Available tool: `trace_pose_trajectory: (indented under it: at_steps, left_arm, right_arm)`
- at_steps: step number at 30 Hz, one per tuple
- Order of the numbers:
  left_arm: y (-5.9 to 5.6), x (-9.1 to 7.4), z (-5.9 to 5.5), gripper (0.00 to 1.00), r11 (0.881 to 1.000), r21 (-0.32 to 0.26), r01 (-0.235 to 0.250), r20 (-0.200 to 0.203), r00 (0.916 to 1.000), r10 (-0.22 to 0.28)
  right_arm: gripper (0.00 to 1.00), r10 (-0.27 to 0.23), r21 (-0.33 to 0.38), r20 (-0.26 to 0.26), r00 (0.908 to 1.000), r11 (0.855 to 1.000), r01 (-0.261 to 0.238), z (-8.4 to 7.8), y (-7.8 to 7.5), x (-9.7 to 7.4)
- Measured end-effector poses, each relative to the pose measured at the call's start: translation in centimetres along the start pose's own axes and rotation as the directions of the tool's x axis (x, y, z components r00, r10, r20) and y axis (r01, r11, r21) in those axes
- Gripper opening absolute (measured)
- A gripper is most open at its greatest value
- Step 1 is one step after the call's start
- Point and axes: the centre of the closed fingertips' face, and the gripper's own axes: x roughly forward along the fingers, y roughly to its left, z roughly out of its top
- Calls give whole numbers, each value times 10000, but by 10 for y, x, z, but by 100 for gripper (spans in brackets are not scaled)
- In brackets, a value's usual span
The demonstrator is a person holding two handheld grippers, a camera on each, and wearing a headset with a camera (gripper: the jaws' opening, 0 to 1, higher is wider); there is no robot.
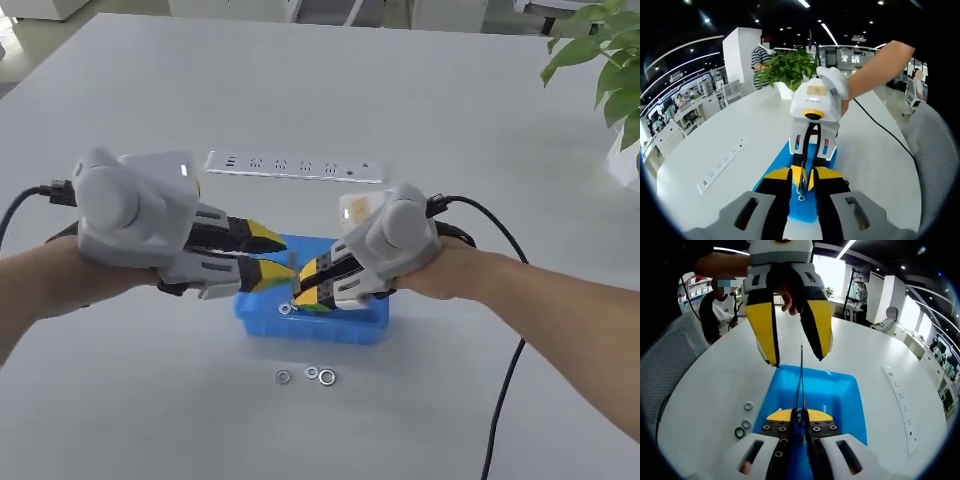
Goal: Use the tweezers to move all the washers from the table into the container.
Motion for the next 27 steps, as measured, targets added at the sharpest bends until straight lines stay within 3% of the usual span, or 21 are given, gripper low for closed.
trace_pose_trajectory:
  at_steps: [9,27]
  left_arm:
    - [-1,7,0,7,9995,98,301,-131,9995,-300]
    - [-4,11,-1,5,9987,190,480,-295,9984,-474]
  right_arm:
    - [9,-12,-47,-59,10000,10000,12,-1,0,0]
    - [12,-17,-110,-445,9990,9999,12,-2,1,-1]
